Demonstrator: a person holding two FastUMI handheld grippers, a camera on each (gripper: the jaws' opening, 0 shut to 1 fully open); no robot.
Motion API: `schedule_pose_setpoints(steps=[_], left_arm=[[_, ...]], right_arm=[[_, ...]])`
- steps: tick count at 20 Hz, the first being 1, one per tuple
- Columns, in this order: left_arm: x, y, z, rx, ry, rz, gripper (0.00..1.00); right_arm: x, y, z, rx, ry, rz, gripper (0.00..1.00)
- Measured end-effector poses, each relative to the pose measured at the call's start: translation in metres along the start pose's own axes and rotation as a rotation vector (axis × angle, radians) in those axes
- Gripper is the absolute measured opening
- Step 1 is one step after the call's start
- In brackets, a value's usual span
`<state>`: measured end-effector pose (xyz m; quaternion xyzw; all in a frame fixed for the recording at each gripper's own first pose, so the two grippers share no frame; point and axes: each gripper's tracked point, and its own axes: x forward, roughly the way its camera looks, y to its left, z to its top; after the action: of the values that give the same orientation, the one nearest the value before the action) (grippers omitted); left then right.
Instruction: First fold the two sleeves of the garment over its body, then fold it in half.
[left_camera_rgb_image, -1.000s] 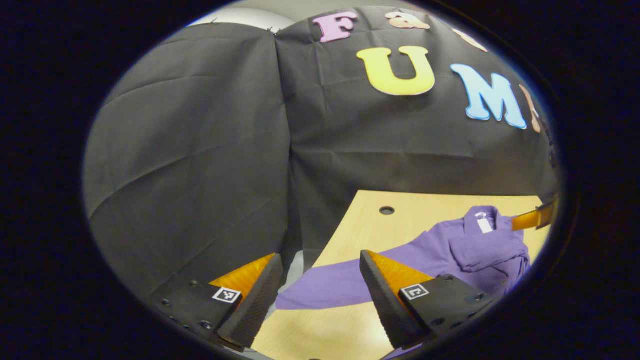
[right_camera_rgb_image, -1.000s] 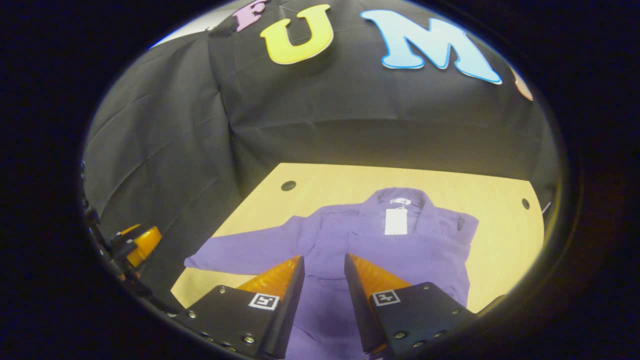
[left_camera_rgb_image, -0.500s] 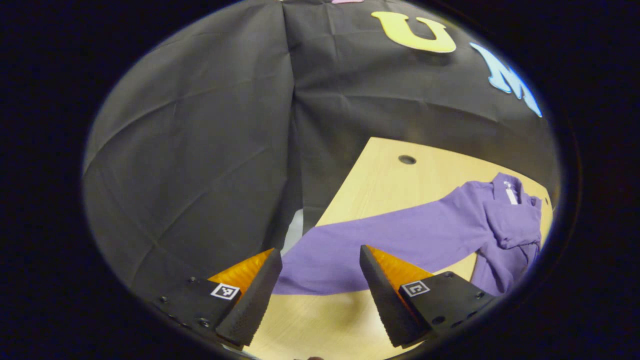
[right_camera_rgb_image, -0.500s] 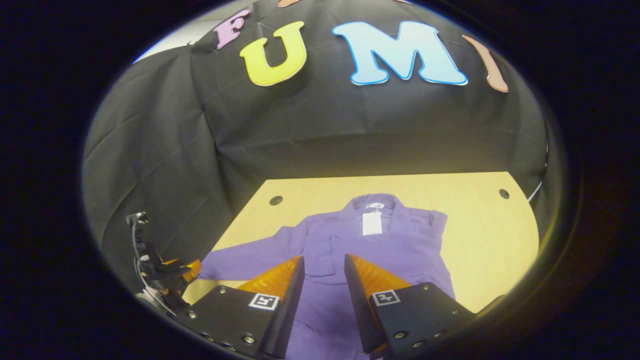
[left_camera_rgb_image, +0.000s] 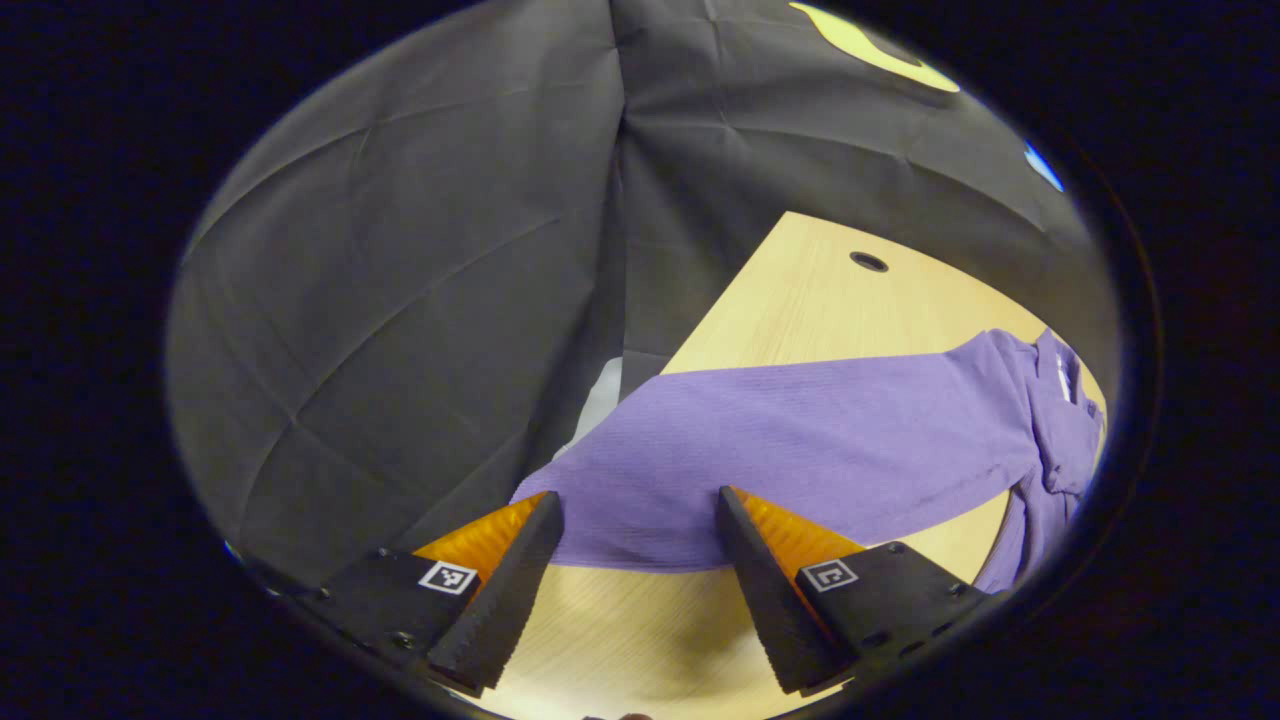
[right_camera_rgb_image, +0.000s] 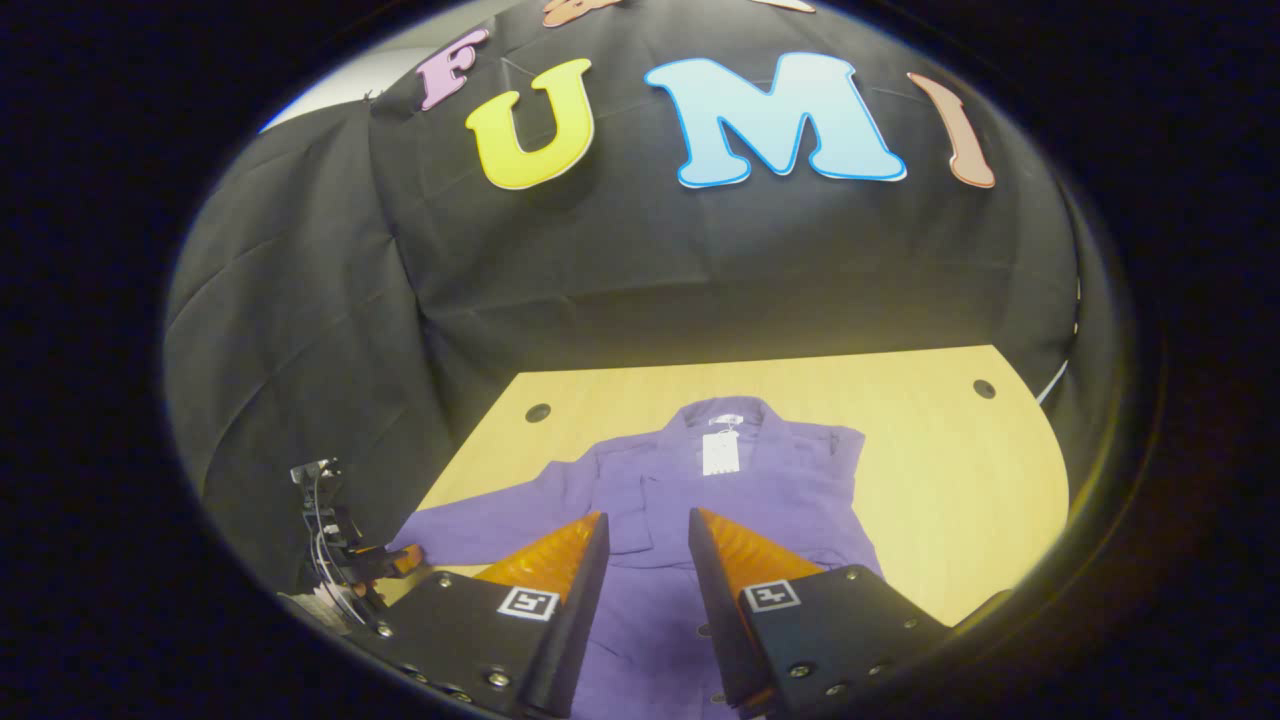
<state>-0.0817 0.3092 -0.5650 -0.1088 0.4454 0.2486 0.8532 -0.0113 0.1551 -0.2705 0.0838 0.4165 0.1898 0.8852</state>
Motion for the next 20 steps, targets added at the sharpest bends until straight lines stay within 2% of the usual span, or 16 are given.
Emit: schedule_pose_setpoints(steps=[2, 4, 6, 8, 10, 12, 15, 18, 20], left_arm=[[0.0, -0.005, 0.0, -0.039, -0.004, -0.027, 0.97], [0.003, -0.003, -0.002, -0.06, -0.034, -0.014, 0.94], [0.003, -0.009, -0.002, -0.051, -0.06, -0.023, 0.93], [0.004, -0.022, -0.001, -0.038, -0.072, -0.046, 0.8], [0.002, -0.038, 0.002, -0.053, -0.097, -0.043, 0.47], [0.002, -0.039, 0.002, -0.051, -0.102, -0.003, 0.14], [0.004, -0.041, 0.001, 0.021, -0.081, 0.03, 0.06], [0.003, -0.043, 0.002, 0.148, -0.024, 0.04, 0.07], [0.002, -0.05, 0.003, 0.231, 0.006, 0.018, 0.06]], right_arm=[[0.0, -0.001, -0.001, 0.007, 0.005, -0.004, 0.53], [0.001, -0.004, -0.003, 0.01, 0.009, -0.009, 0.53], [0.0, -0.006, -0.006, 0.011, 0.014, -0.016, 0.53], [-0.002, -0.009, -0.01, 0.01, 0.022, -0.022, 0.53], [-0.004, -0.013, -0.012, 0.01, 0.029, -0.029, 0.53], [-0.006, -0.017, -0.017, 0.015, 0.037, -0.035, 0.53], [-0.01, -0.022, -0.018, 0.033, 0.036, -0.044, 0.53], [-0.012, -0.029, -0.02, 0.047, 0.037, -0.053, 0.53], [-0.012, -0.033, -0.021, 0.052, 0.039, -0.059, 0.53]])
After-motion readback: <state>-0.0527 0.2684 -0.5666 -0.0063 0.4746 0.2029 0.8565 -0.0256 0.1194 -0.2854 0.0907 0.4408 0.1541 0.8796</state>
